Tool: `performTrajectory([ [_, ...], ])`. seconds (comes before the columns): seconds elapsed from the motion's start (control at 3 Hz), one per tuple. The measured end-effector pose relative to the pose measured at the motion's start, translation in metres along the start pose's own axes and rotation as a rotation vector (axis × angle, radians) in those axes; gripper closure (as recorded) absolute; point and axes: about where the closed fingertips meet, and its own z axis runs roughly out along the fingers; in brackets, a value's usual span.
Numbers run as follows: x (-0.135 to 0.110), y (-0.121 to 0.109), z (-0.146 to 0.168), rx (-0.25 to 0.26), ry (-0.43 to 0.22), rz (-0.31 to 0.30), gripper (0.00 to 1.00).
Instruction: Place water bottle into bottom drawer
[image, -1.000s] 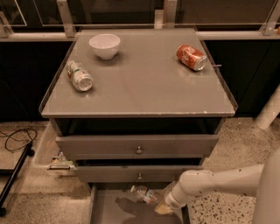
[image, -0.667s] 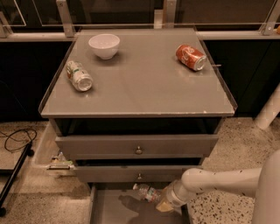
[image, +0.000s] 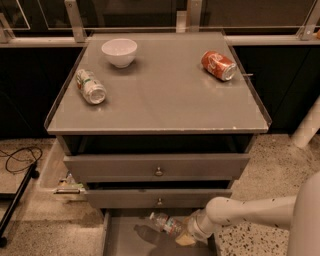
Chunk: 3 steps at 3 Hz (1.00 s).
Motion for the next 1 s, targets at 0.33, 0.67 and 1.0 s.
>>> performTrajectory([
  [0.33,0.01,0.0,0.042,-0.018,-0.032,0.021,1.0],
  [0.67,0.015,-0.002,0.079,-0.03,-0.06,0.017,1.0],
  [1.0,0.019,-0.01,0.107,-0.017,-0.126,0.017,1.0],
])
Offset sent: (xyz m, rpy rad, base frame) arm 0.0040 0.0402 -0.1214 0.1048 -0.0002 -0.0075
